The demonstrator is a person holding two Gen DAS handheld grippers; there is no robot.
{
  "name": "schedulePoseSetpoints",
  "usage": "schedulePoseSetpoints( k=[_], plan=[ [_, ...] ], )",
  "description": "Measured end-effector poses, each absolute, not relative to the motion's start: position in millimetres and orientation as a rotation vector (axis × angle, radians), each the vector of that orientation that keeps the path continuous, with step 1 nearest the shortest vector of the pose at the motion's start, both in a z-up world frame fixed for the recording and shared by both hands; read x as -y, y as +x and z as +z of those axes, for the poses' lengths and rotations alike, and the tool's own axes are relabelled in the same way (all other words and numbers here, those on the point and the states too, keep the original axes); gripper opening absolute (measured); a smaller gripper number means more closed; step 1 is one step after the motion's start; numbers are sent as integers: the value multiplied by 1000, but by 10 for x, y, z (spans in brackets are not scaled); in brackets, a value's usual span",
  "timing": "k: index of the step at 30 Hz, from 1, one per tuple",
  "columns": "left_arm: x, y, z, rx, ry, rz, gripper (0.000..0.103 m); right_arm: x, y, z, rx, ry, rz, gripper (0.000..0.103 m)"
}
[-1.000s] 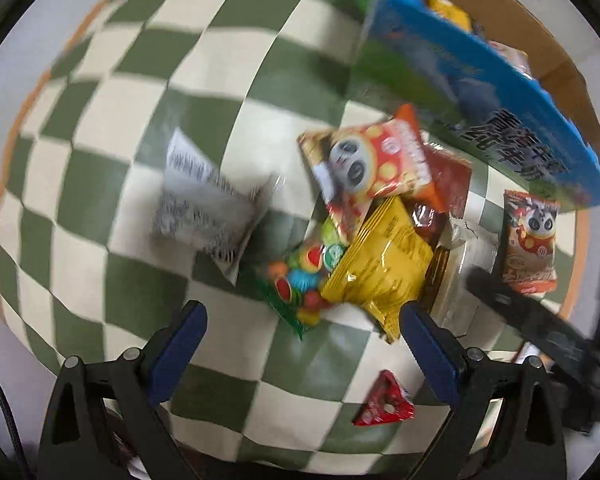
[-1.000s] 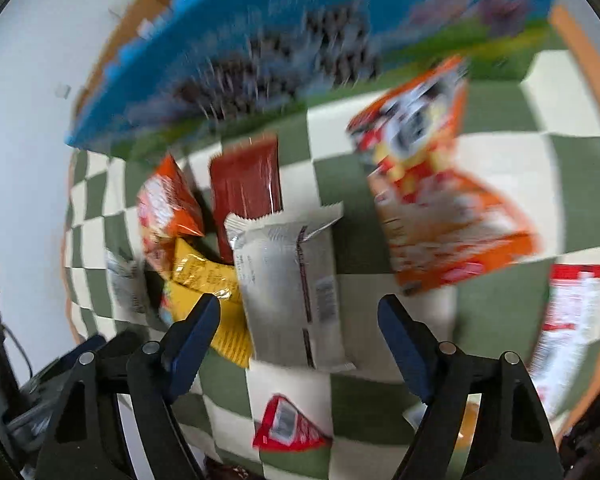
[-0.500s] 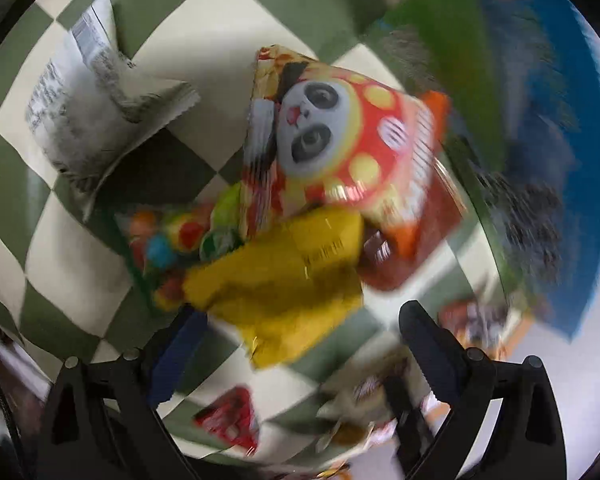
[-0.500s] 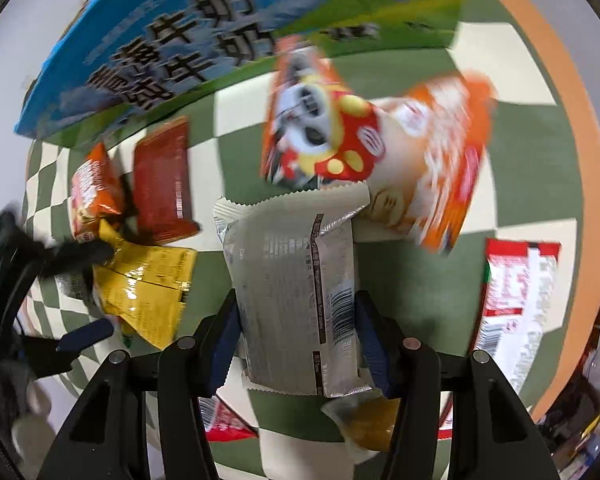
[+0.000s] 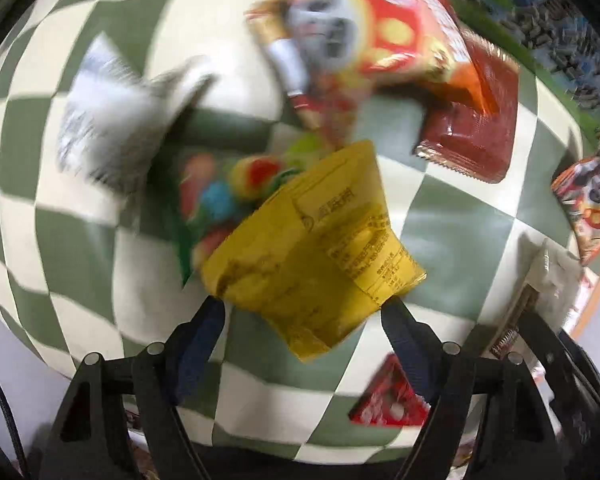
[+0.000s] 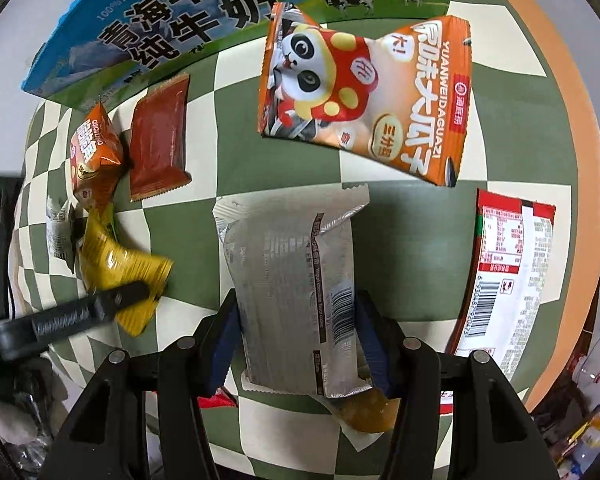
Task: Organize snacks
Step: 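Grasp the yellow snack bag with left tool while right tool grasps white bar, then lower both held snacks into the box and open both tools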
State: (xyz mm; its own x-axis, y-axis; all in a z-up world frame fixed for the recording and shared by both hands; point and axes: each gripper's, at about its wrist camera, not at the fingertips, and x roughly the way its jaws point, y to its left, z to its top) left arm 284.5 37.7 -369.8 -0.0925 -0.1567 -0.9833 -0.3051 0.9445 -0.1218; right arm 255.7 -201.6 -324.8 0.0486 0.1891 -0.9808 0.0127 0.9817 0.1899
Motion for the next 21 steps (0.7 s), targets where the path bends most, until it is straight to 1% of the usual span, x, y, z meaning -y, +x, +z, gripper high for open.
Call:
schedulePoseSetpoints(
  k=[2,5,7,10,11,12,13,21],
  plan=[
    [-494,2796,-3601,-1645,-453,141,80,2069,2506,-3280,-1523,200,133,59],
    [-714,2745,-3492,-1574,-705,185,80,2156,2404,-3317,-1522,245,121,59],
    [-826,2741,-3520,-1526,-854,259,80,2167,2388,-3338,-1520,254,113,59],
    [-841,2874,-3721,-1530,-901,338,80,2146,2328,-3359,-1507,243,93,59],
    [-837,2888,-3788,-1539,-879,350,79,2132,2336,-3368,-1504,235,89,59],
    [-806,2924,-3830,-1539,-853,350,71,2115,2314,-3368,-1498,224,85,59],
    [-768,2979,-3853,-1541,-810,334,68,2094,2314,-3367,-1496,216,85,59],
    [15,3081,-3739,-1537,-135,12,67,1842,2125,-3297,-1533,112,150,58]
  ],
)
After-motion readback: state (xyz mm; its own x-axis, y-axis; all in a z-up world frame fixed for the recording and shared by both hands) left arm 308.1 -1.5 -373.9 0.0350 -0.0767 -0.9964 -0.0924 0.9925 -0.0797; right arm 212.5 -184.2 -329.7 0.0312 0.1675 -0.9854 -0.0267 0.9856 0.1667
